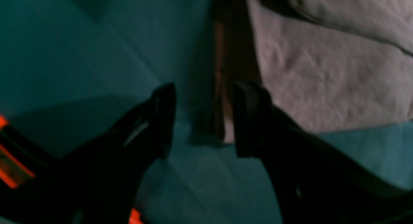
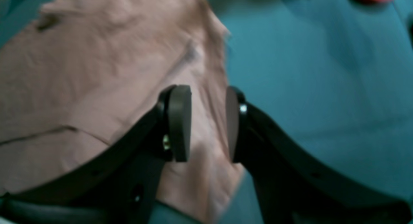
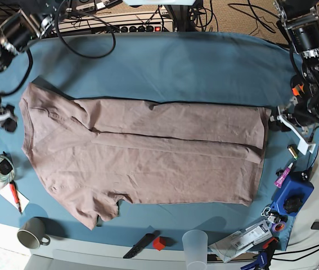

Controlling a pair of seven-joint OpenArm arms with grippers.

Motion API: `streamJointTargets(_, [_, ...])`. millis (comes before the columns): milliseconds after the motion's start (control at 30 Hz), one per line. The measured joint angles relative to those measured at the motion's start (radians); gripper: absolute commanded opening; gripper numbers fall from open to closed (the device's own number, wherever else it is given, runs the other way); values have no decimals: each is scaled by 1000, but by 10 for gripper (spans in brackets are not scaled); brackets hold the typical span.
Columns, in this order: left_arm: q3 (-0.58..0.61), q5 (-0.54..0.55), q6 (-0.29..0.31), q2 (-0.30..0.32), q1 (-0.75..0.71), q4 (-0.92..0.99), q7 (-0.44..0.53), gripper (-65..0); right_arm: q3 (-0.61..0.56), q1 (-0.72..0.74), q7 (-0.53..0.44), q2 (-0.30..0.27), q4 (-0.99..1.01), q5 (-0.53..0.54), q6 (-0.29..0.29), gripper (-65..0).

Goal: Fold the T-shirt properly
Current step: 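Open both grippers and lift them off the folded shirt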

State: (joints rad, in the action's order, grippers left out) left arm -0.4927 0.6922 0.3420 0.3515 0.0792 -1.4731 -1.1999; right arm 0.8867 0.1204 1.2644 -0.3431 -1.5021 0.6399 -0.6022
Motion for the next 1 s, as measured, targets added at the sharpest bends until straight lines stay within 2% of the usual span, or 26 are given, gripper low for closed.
streamJointTargets(67, [0,1,22,-2,-6,0,-14,-355,33,-27,7,3,1,18,0,-462])
streamJointTargets(300, [0,11,22,-2,-4,0,-12,-355,107,-68,18,3,0,35,-1,-462])
streamJointTargets(367, [0,35,28,-2,-4,-3,-13,-355,108,-71,18,3,0,35,-1,-462])
streamJointTargets(433, [0,55,59,-2,-4,-16,-25,-355,107,-70,18,3,0,35,-1,-462])
streamJointTargets(567, [0,56,60,-2,-4,-19,-24,-356,107,-70,13,3,0,14,-1,-462])
streamJointTargets(700, [0,54,59,-2,-3,-20,-23,-356,100,-71,-42,6,11,-26,-1,-462])
streamJointTargets(900, [0,54,60,-2,-3,-69,-37,-356,56,-71,-43,11,80,-29,-1,-462])
streamJointTargets(1000, [0,54,60,-1,-7,-86,-37,-356,55,-71,-49,11,97,-41,36,-462])
